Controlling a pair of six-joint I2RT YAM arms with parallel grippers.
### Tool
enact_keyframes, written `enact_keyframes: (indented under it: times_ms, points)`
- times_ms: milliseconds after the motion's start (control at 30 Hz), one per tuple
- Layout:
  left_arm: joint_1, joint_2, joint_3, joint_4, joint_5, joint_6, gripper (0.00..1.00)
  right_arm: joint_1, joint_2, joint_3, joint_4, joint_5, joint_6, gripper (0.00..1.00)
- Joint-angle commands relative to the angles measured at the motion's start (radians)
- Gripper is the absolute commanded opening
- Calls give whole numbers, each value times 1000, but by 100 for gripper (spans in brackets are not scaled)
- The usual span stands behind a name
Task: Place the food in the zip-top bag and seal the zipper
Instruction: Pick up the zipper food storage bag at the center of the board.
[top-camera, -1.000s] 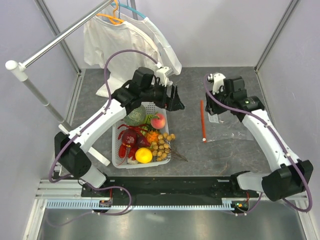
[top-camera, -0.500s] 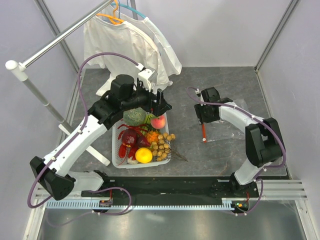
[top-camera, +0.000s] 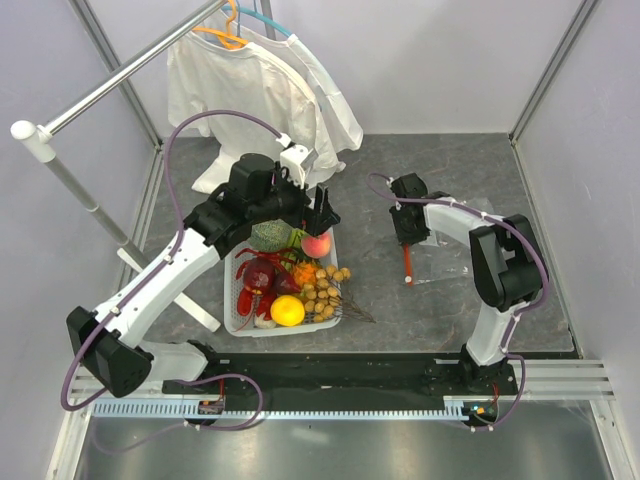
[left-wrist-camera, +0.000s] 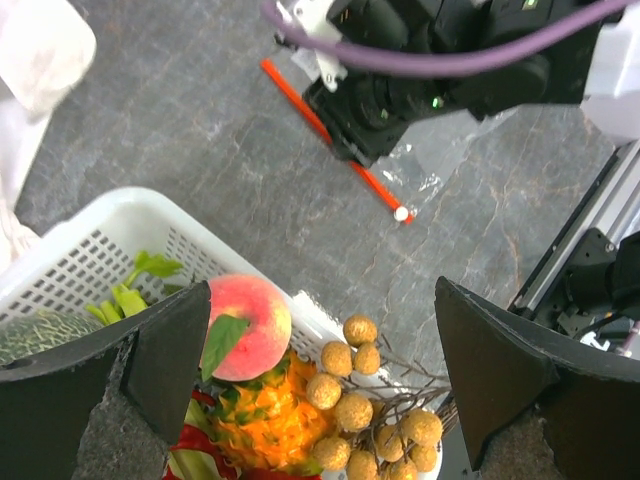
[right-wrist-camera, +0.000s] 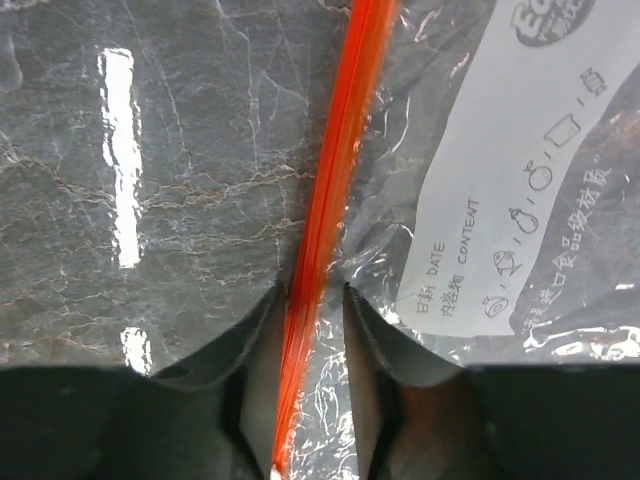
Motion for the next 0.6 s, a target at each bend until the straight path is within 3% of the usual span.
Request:
enact_keyframes:
  times_ms: [0,100,233,567]
  points:
    - [7,-17,-19,7,33,12,100,-32,22,34,14,-45,25,32]
    - [7,-12,-19,4,55,6,100,-57,28,30,14,-89,24,22]
    - [8,0,-22,10,100,9,100,-78,-6,30,11,-155,16,0]
    - [7,48,-22,118,199,-55,100,-147,-320,7,-2,-442,-45,0]
